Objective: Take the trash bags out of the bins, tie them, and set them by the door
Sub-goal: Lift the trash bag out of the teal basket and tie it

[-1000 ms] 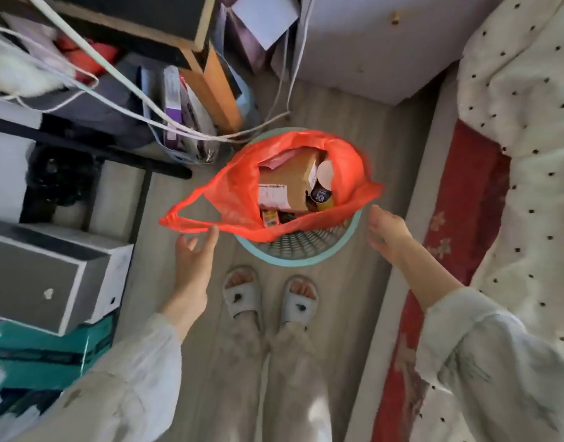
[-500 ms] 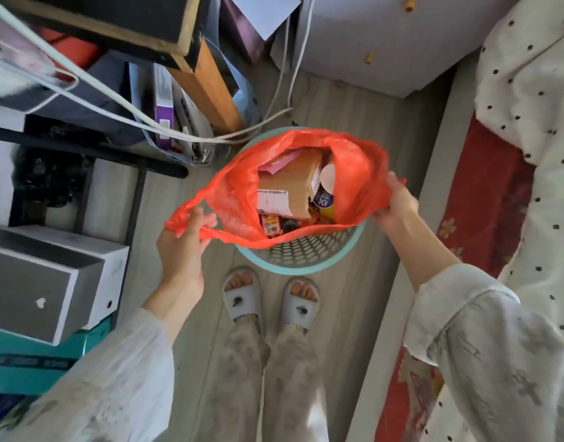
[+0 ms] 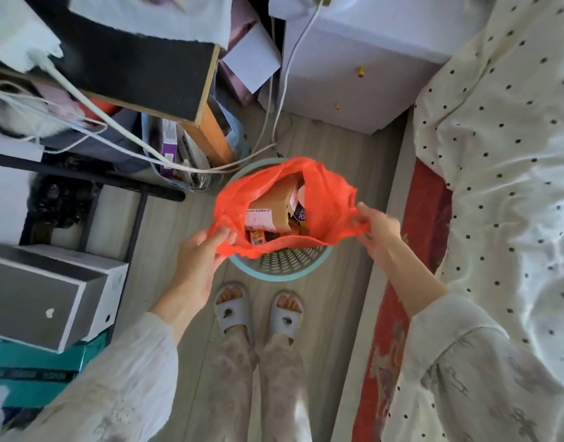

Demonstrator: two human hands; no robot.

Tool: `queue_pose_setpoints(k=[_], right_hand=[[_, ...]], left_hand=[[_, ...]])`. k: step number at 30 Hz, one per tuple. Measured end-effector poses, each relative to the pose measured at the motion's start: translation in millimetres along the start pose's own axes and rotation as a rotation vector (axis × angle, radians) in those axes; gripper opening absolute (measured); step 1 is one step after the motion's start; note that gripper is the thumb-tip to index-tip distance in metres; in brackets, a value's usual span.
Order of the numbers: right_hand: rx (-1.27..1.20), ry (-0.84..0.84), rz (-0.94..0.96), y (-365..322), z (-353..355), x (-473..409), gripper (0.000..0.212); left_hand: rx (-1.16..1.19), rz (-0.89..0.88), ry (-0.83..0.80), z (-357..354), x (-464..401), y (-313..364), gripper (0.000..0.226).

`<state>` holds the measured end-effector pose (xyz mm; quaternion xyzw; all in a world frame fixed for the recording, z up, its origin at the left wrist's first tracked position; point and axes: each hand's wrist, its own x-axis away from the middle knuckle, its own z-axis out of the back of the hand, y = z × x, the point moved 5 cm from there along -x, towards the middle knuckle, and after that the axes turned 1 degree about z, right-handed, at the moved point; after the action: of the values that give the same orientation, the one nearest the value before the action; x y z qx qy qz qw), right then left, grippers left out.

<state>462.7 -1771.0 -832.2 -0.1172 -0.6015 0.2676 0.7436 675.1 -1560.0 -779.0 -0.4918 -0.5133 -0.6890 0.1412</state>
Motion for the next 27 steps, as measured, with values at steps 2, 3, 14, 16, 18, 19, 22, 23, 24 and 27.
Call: queue_pose_setpoints(k=[2,3,14,16,18,19,22,23,24,27], right_hand=[[0.075,0.048,-0.04,2,4,4,0.025],[0.101,0.057,-0.056,1,7,6,0.024],[0.273,-0.202,0.179,-58,7,73,0.013],[0.305,-0.284,0.284,-73,0,94,0.013],[0.347,-0.348,0.352,-84,-3,115,0.014],[0.342,-0.363,0.373,-90,-2,125,0.015],[0.227,-0.382,0.415,-114,7,157,0.016],[0.188,-0.383,0.423,-122,11,167,0.017],[0.172,-0.391,0.43,-127,15,176,0.017],[0.173,-0.424,0.459,-140,25,207,0.02]], left_hand=[[-0.028,0.021,-0.037,-7,8,4,0.01],[-0.049,0.03,-0.058,-10,13,7,0.01],[-0.323,0.051,-0.307,-53,57,52,0.017],[-0.313,0.003,-0.318,-63,65,66,0.018],[-0.309,-0.026,-0.32,-67,75,76,0.028],[-0.3,-0.035,-0.305,-66,80,80,0.034],[-0.25,-0.096,-0.285,-61,99,99,0.022],[-0.237,-0.123,-0.293,-62,107,107,0.019],[-0.23,-0.152,-0.301,-64,116,115,0.02],[-0.212,-0.2,-0.318,-72,140,131,0.024]])
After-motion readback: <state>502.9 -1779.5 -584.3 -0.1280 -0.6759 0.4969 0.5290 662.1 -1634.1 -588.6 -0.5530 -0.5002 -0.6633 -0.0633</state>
